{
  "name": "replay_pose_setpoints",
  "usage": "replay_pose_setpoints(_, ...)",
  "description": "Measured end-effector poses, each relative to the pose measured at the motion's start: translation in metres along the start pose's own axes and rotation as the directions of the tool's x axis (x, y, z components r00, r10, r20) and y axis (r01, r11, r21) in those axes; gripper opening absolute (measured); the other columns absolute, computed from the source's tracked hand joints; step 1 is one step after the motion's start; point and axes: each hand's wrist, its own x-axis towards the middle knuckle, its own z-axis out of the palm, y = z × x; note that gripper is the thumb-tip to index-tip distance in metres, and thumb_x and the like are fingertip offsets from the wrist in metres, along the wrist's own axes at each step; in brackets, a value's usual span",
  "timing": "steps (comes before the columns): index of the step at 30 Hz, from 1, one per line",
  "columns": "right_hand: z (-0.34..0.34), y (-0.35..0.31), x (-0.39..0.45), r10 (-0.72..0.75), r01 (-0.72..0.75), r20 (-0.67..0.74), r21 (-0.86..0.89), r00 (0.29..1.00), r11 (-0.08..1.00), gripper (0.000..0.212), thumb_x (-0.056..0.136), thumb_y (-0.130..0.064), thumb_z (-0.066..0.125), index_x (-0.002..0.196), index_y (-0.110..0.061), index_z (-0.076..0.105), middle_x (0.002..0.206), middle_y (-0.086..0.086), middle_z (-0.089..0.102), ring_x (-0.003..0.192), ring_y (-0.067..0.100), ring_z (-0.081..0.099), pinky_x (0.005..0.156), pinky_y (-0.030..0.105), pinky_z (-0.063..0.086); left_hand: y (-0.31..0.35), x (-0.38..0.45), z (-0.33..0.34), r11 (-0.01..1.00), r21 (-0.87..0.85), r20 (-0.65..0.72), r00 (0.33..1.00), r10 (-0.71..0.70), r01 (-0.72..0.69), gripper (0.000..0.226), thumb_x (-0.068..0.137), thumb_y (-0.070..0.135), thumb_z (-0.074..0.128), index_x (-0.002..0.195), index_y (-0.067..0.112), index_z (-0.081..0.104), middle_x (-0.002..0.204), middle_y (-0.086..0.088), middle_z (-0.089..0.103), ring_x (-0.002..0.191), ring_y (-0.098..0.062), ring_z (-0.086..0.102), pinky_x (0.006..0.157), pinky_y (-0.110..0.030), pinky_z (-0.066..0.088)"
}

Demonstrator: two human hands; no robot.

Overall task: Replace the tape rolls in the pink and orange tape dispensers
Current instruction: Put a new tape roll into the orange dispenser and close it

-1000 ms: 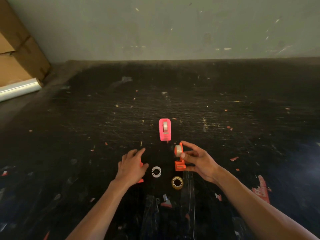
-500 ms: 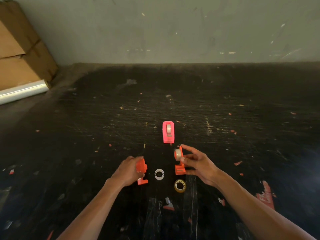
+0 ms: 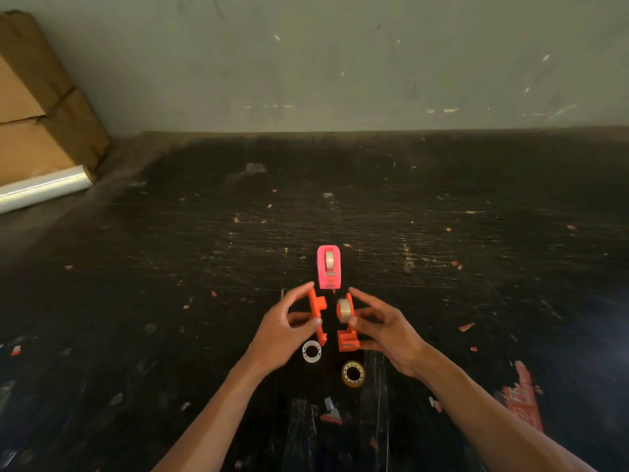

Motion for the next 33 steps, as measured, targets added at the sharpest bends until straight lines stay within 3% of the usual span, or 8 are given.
replay_pose_setpoints(3,0.003,-0.005,-0.002,-0.046,0.046,0.010,-0.003,0.999,0.999,0.054,0.094,0.001,0.058,0.134,-0.034,0.053,0.119,0.013,0.066,0.106,0.026,0.070,0.081,0.043,0.061,0.003,0.002,0.007,0.997,-0.058,0.023,0.999,0.045,-0.044,0.068,0.091,0.000,0.066,0.146,0.031,0.043,0.132,0.024,0.051,0.113,0.010,0.062,0.084,-0.015,0.054)
replay_pose_setpoints(8,0.005,-0.008,-0.004,-0.092,0.092,0.012,0.014,0.996,0.996,0.055,0.093,0.001,0.058,0.136,-0.033,0.054,0.118,0.015,0.067,0.108,0.029,0.069,0.086,0.049,0.059,0.000,0.006,0.013,0.994,-0.097,0.054,0.996,0.064,-0.058,0.068,0.091,0.007,0.069,0.147,0.036,0.043,0.144,0.016,0.050,0.123,-0.008,0.062,0.098,-0.038,0.057)
replay_pose_setpoints(13,0.007,-0.007,-0.005,-0.084,0.084,0.041,-0.005,0.996,0.996,0.057,0.092,0.001,0.059,0.140,-0.029,0.050,0.122,0.019,0.064,0.109,0.030,0.069,0.086,0.047,0.059,-0.002,0.007,0.015,0.991,-0.116,0.093,0.993,0.070,-0.059,0.068,0.091,0.007,0.070,0.146,0.038,0.044,0.147,0.010,0.052,0.124,-0.012,0.062,0.101,-0.045,0.055)
replay_pose_setpoints(24,0.007,-0.005,-0.006,-0.046,0.047,0.029,-0.038,0.999,0.998,0.053,0.093,0.001,0.059,0.135,-0.031,0.054,0.121,0.017,0.063,0.104,0.025,0.071,0.076,0.038,0.061,-0.003,0.008,0.023,0.970,-0.241,0.127,0.992,-0.009,0.040,0.068,0.088,0.005,0.072,0.144,0.032,0.047,0.141,0.013,0.050,0.119,-0.012,0.065,0.095,-0.041,0.058)
replay_pose_setpoints(29,0.002,-0.009,-0.005,-0.011,0.013,0.027,-0.090,1.000,0.996,0.049,0.095,-0.003,0.057,0.131,-0.035,0.055,0.121,0.015,0.062,0.107,0.025,0.069,0.083,0.043,0.061,-0.002,0.013,0.027,0.956,-0.285,0.139,0.990,-0.034,0.073,0.064,0.086,0.001,0.072,0.141,0.027,0.051,0.144,0.004,0.047,0.120,-0.023,0.064,0.090,-0.040,0.061)
replay_pose_setpoints(33,-0.002,-0.014,0.000,-0.010,0.022,0.056,-0.215,0.998,0.976,0.059,0.090,-0.025,0.066,0.142,-0.038,0.043,0.125,0.001,0.060,0.114,0.020,0.063,0.098,0.045,0.054,-0.001,0.021,0.039,0.950,-0.309,0.033,0.998,-0.046,0.054,0.058,0.081,0.006,0.079,0.131,0.027,0.056,0.138,-0.001,0.051,0.114,-0.026,0.068,0.087,-0.044,0.062)
